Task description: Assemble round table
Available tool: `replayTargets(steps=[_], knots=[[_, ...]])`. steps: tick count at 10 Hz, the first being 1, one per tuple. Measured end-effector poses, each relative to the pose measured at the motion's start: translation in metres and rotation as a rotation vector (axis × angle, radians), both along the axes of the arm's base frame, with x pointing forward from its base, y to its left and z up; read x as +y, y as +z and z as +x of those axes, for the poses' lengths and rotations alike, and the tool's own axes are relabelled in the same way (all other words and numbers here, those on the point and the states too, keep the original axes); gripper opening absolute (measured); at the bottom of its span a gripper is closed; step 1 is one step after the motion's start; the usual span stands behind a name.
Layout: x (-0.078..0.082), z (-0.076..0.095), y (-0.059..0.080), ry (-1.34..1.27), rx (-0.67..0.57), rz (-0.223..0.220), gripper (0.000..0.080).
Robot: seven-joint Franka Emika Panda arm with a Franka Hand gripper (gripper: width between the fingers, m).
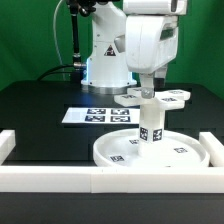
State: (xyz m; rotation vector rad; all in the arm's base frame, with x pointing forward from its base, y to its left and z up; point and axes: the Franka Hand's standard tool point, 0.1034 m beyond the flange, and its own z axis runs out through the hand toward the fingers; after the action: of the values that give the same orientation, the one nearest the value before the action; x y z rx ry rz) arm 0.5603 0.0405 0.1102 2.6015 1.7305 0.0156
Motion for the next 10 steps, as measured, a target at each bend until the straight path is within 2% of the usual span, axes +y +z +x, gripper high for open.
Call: replayTargets(steps=[5, 6, 7, 8, 10], knots=[[0.0000, 0.0008, -0.0064, 0.018, 0.008, -0.020, 0.0648], [-0.0002, 0.0005, -0.0067, -0.013, 0.008, -0.020, 0.0558], [-0.0007, 0.0005, -0.0067, -0.013, 0.008, -0.020, 0.0558], [-0.0006, 0.0005, -0.0067, -0.069, 0.007, -0.019, 0.0437], [-0.0006, 0.0000, -0.0072, -0.243, 0.006, -0.012, 0.0438]])
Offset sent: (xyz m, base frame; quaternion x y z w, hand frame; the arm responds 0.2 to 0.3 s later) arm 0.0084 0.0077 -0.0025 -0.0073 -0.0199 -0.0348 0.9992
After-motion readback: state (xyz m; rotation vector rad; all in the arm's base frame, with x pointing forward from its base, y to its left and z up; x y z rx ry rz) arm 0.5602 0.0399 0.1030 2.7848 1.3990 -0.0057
